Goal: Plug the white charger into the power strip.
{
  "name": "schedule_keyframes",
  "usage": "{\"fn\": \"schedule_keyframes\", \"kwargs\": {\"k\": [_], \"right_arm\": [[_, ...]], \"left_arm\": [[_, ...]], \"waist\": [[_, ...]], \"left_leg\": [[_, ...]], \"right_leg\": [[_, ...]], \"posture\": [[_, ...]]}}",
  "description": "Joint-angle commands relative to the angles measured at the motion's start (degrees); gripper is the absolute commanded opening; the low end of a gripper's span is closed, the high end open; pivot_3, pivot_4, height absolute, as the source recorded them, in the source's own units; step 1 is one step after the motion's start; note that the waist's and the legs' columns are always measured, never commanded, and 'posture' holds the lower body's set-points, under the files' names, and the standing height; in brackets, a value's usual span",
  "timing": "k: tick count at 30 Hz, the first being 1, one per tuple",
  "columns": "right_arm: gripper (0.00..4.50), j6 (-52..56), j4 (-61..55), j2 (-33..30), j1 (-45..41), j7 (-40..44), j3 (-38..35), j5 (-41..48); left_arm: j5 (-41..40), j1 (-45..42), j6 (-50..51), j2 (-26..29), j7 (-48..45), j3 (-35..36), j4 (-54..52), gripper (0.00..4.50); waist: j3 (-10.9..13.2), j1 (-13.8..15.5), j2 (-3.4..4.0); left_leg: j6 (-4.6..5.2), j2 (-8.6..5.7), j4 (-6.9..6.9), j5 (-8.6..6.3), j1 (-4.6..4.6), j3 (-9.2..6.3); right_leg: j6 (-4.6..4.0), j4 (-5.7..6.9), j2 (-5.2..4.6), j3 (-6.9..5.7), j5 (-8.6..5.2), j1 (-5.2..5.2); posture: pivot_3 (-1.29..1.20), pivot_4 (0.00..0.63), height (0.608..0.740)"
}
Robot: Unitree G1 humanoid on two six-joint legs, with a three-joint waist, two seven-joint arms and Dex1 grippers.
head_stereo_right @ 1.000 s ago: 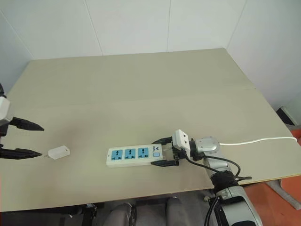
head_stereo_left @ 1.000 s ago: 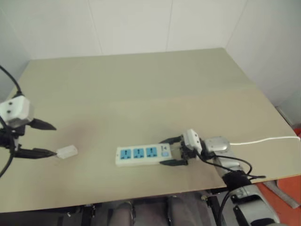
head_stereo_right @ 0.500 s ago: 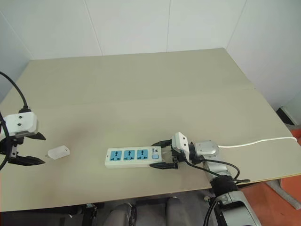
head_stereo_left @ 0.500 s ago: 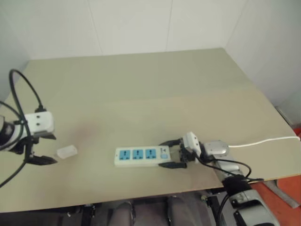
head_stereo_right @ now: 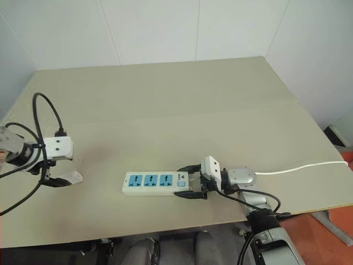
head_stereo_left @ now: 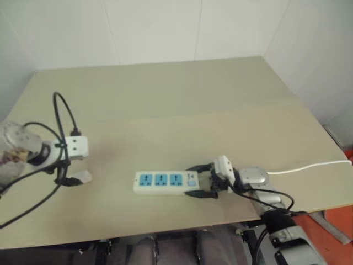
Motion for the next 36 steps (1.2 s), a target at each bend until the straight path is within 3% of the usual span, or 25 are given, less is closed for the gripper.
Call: {"fn": "schedule_keyframes", "kwargs": {"k": [1, 25, 29, 36], "right_arm": [[3.4, 0.22, -2.51, 0.43, -0.24, -0.75, -0.05, 0.67], [3.4, 1.22, -3.8, -0.44, 0.43, -1.84, -0.5, 1.13], [3.4, 1.44, -4.33, -0.61, 0.79, -2.22, -0.58, 1.17], [3.4, 1.63, -5.07, -1.19, 1.4, -2.73, -0.61, 1.14]], "left_arm": [[1.65, -1.28, 0.44, -1.04, 0.72, -0.28, 0.78, 4.5], [5.05, 1.44, 4.44, -5.95, 1.92, -2.85, -0.55, 4.5], [4.97, 1.8, 5.23, -5.96, 1.28, -3.01, -1.24, 3.63], [5.54, 1.21, 4.23, -6.16, 0.72, -3.1, -0.13, 1.36]], "waist": [[0.0, 0.01, 0.0], [-0.01, 0.29, 0.0], [-0.01, 0.36, 0.0], [0.0, 0.85, 0.0]], "left_leg": [[0.0, 0.0, 0.0, 0.0, -0.01, 0.0], [0.0, -0.02, 0.01, 0.0, 0.05, 0.0], [0.0, -0.02, 0.01, 0.0, 0.05, 0.0], [-0.01, -0.02, 0.05, 0.01, 0.1, 0.0]], "right_leg": [[0.0, 0.01, 0.0, 0.0, 0.0, -0.01], [0.0, 0.06, -0.03, 0.01, 0.0, 0.03], [0.0, 0.07, -0.04, 0.01, 0.0, 0.03], [0.0, 0.25, -0.03, 0.01, 0.0, 0.03]], "posture": [[0.0, 0.15, 0.74], [0.0, 0.15, 0.74], [0.0, 0.15, 0.74], [0.0, 0.15, 0.74]]}}
